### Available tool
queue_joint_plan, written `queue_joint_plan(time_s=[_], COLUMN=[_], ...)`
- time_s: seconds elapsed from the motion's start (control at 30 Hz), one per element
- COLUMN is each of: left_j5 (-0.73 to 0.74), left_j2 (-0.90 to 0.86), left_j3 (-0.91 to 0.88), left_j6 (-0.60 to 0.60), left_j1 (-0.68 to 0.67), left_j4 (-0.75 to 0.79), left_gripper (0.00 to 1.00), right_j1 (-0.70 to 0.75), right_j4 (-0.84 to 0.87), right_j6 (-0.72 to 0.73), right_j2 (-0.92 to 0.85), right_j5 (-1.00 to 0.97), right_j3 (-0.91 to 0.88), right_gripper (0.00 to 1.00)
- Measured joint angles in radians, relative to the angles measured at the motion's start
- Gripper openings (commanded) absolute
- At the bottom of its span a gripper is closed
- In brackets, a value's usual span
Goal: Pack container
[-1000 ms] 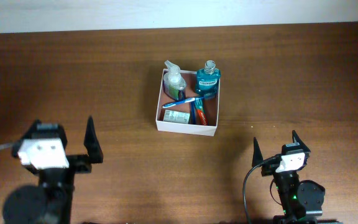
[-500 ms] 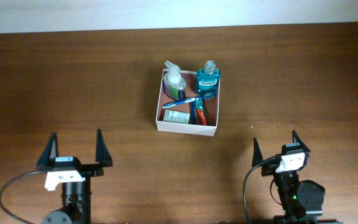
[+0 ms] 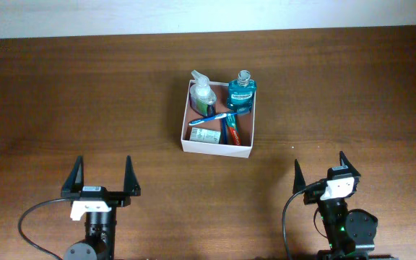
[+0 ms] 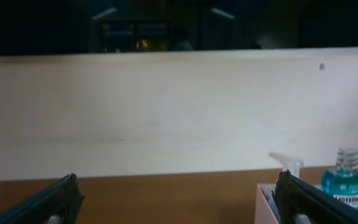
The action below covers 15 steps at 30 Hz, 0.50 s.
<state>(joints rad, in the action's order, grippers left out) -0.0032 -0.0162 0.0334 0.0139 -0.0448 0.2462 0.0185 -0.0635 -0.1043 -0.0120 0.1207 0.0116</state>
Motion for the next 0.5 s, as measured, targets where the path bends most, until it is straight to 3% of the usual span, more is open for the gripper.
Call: queue_joint_plan(time_s=[0.5], left_j5=[0.114], left_j2=[0.002], left_j3=[-0.017], left_j6=[0.000], left_j1=[0.094], left_j4=[-0.178], left_gripper=[1.00], right_j1=[0.000], right_j4=[0.000], right_j6=[0.000], right_j2=[0.000], right_j5=[0.000], right_j3=[0.000], right_gripper=[0.99])
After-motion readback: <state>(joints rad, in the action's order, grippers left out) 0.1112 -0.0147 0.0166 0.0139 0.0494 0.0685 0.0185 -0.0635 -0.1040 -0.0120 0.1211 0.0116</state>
